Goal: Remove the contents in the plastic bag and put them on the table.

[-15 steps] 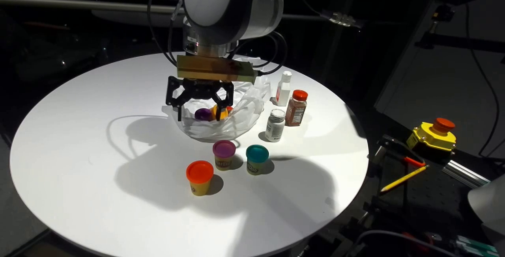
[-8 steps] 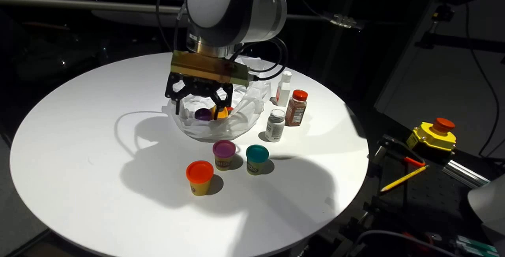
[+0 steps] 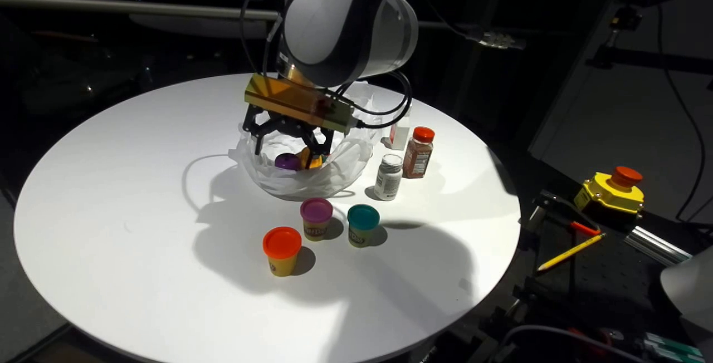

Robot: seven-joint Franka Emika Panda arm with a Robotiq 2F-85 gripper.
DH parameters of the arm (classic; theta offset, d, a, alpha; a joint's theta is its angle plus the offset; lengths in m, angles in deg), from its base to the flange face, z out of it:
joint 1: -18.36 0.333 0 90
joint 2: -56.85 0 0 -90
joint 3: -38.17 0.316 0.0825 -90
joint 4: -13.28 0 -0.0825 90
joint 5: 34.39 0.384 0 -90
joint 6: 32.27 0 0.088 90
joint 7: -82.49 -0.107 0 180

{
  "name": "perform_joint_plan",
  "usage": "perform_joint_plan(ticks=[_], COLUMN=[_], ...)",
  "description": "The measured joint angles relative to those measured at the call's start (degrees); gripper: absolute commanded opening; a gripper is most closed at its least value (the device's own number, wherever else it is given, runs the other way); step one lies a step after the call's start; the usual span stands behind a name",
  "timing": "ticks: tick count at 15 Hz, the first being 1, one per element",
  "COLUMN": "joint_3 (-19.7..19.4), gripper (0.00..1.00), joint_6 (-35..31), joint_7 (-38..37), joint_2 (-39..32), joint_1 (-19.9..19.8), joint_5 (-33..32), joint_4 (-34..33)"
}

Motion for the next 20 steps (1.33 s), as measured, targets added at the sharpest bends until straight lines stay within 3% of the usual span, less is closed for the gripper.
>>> perform_joint_plan(ticks=[2,3,6,11,20], joint_3=[-0.35,-0.45,-0.76,-2.47,-8.69], gripper=[0.97,0.82,0.65,0.27,0.25], joint_6=[-1.03,-1.38,-1.71,-1.72,-2.84], joint_7=[-1.21,-1.61,-2.46,-4.72,-10.66], joint_2=[-0.03,-0.03,-0.06,-0.28,0.97], joint_1=[0.27,0.38,0.95,2.98,9.23], joint_5=[0.0,0.0,0.0,0.0,-1.51], joint_4=[0.3,0.4,0.47,0.47,2.51])
